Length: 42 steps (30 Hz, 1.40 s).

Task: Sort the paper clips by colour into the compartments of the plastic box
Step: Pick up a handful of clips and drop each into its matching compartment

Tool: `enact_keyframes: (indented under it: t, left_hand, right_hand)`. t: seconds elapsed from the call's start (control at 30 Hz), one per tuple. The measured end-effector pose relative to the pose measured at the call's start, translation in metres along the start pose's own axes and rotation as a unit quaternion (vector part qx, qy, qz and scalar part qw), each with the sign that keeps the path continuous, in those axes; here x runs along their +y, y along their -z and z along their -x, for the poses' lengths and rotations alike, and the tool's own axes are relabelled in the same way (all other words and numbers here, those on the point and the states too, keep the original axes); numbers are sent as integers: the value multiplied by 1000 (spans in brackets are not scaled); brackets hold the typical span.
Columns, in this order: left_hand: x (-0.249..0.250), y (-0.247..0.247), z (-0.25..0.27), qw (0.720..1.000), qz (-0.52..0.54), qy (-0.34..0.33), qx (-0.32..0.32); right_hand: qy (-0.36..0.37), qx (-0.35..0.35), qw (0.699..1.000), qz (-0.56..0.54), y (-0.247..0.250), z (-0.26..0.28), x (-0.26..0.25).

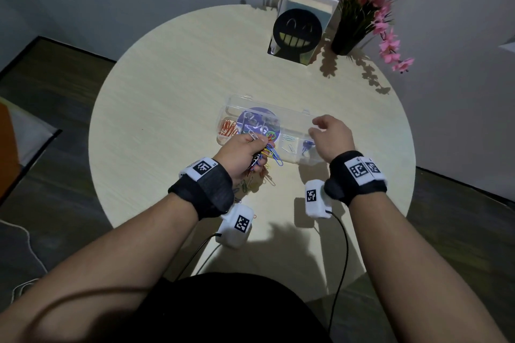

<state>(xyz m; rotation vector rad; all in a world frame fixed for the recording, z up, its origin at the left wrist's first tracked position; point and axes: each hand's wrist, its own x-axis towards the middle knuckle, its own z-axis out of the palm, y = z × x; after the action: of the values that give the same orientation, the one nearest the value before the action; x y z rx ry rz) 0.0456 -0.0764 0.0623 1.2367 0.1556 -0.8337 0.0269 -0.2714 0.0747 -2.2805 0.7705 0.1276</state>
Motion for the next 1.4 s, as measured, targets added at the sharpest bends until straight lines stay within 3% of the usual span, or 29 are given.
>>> enact_keyframes:
  t: [0.1, 0.17, 0.57, 0.7, 0.77, 0.97, 1.1, 1.17, 1.23, 1.4]
  left_hand:
    - [1, -2, 1, 999, 31, 2, -13]
    - [1, -4, 1, 999, 46, 2, -19]
    - [5, -2, 5, 993, 114, 34, -28]
    - [5, 1, 6, 994, 101, 39, -21]
    - [4, 3, 7, 995, 92, 41, -20]
    - [0, 6, 8, 996, 80, 45, -16]
    - [0, 5, 6, 996, 74, 54, -20]
    - [0, 6, 6, 995, 71, 60, -24]
    - [0, 6, 5, 996, 64, 62, -27]
    - [-2, 5, 5, 996, 48, 71, -38]
  right_hand:
    - [54, -139, 978, -145, -2, 36, -20]
    - [69, -207, 964, -150, -6, 50, -22]
    - [74, -176, 968, -165, -10, 63, -16]
    - [12, -196, 936, -292, -9, 61, -12]
    - [-16, -173, 926, -335, -8, 57, -7]
    - [-79, -9, 977, -197, 1, 15, 21]
    - [-111, 3, 987, -118, 1, -9, 32]
    - [-100, 15, 994, -40, 2, -12, 33]
    - [-56, 22, 998, -34, 1, -5, 25]
    - [92, -155, 973, -141, -11, 38, -16]
